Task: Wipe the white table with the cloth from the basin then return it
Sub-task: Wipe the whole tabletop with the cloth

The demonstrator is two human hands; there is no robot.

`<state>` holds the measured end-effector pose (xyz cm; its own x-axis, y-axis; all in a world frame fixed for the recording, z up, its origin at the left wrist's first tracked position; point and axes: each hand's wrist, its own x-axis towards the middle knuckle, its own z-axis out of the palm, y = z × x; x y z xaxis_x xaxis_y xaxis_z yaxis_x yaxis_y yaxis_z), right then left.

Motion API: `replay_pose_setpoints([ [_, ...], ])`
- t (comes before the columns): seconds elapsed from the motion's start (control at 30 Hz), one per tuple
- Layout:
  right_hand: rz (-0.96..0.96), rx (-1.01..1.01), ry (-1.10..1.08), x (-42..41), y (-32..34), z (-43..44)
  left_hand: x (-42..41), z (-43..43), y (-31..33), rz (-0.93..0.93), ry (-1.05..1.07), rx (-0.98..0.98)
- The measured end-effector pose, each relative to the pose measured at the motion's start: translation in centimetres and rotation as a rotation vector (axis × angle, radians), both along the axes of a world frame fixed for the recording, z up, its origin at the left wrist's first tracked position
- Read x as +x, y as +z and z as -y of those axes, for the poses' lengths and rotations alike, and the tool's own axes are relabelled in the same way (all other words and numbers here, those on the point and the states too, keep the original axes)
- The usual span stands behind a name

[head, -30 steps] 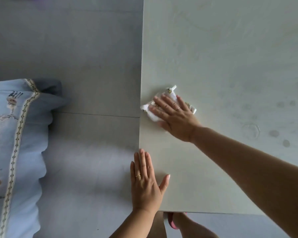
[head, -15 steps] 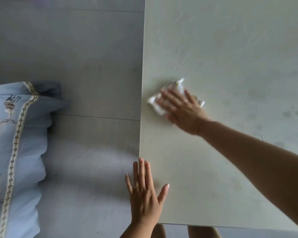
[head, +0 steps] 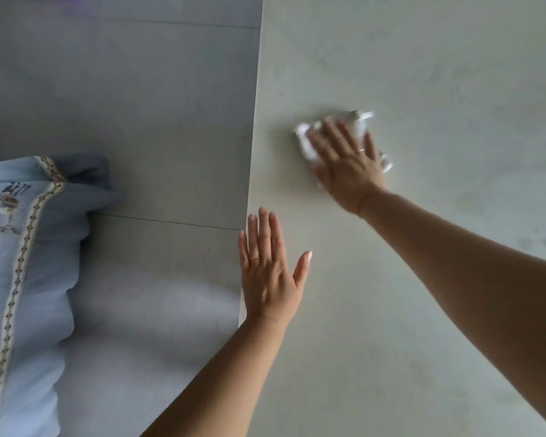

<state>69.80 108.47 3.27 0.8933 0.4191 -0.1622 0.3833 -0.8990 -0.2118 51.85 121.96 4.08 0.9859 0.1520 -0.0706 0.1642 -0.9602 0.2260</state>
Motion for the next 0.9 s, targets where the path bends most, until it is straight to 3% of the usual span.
replay_pose_setpoints([
  [0.07, -0.002, 0.045, -0.259, 0.7, 0.0, -0.6, 2.0, 0.0, -0.2, 0.014, -0.011, -0.002],
  [0.13, -0.02, 0.065, -0.273, -0.6, 0.0, -3.1, 3.9, 0.0, -0.5, 0.026, -0.004, 0.008],
  [0.27, -0.022, 0.031, 0.234, -1.4, 0.2, -3.5, 6.2, -0.4, -1.1, 0.008, 0.006, 0.046],
  [0.33, 0.015, -0.021, 0.316, 1.2, 0.0, -1.3, 6.6, -0.5, -1.3, 0.01, -0.03, 0.045],
  [0.53, -0.011, 0.08, -0.299, 3.3, -0.2, -3.3, 6.7, -0.5, -1.6, -0.02, -0.067, 0.039],
  [0.57, -0.019, 0.09, -0.27, 2.2, -0.2, -5.0, 6.7, -0.5, -1.5, -0.031, -0.065, 0.038],
  [0.7, -0.043, 0.08, 0.177, 0.7, 0.1, -6.4, 6.8, -0.4, -1.1, -0.061, -0.064, 0.022],
  [0.77, 0.008, 0.035, 0.24, 3.4, -0.2, -4.1, 6.8, -0.5, -1.1, -0.055, -0.064, 0.014],
  [0.9, -0.003, 0.065, -0.198, 7.8, -0.7, -1.7, 6.7, -0.5, -1.4, -0.049, -0.062, 0.017],
])
